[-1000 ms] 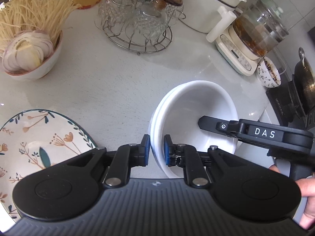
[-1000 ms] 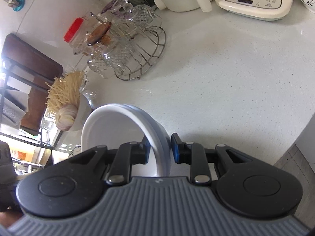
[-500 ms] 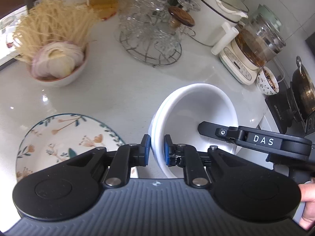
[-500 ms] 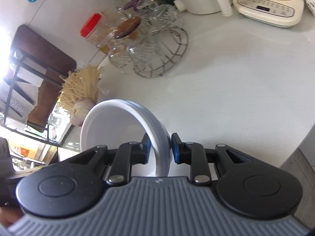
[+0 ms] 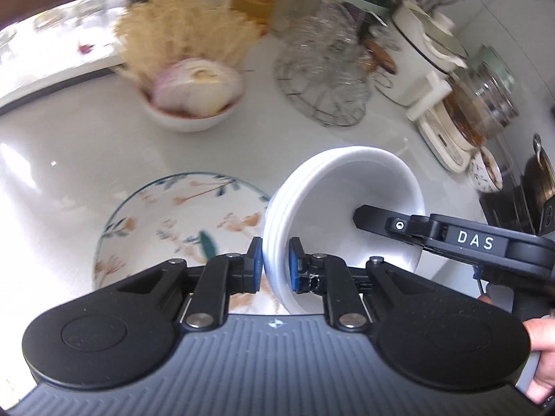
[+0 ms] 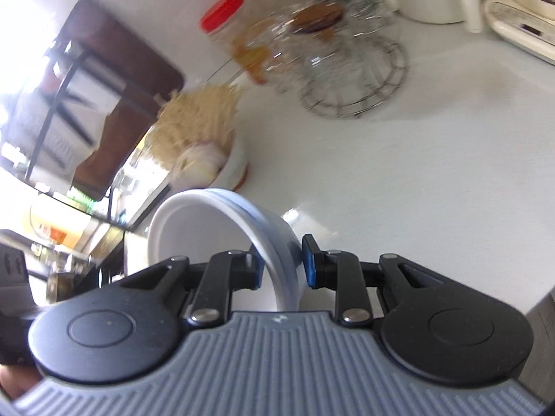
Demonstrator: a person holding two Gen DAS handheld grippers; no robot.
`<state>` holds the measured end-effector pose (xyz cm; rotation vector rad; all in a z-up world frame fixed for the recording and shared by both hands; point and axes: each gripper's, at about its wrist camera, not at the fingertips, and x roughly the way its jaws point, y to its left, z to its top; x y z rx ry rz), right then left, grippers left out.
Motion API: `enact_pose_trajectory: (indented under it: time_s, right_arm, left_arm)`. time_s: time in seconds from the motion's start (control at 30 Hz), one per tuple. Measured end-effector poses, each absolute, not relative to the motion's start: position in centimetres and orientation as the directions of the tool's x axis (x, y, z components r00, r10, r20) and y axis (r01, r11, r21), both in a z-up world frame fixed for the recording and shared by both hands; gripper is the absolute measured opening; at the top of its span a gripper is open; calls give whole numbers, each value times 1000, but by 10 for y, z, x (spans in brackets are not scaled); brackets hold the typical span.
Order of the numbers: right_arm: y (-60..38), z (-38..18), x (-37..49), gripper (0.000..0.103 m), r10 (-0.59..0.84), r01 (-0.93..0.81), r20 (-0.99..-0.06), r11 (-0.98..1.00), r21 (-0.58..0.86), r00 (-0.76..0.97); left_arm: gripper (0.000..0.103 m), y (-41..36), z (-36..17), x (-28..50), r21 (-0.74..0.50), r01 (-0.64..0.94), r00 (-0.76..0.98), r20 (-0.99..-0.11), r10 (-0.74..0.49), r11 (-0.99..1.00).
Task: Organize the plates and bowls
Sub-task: 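Lower the ceramic bowl with both grippers onto the floral plate stack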
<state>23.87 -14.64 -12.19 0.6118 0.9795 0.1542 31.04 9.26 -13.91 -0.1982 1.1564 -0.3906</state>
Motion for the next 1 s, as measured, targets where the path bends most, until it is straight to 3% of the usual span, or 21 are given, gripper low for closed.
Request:
enact_pose_trajectory:
  time_s: [0.63,1.0]
  right_arm:
    - [-86,-152,248,26,453,61,-799,855,515,396]
    - [-81,-161,257,27,454,74,-801,852,519,391]
  left_arm:
    - [18,151,-167,292,-370,22,354,-866,-354,929]
    - [18,150,-179,292,-352,29,318,-884,-342,936]
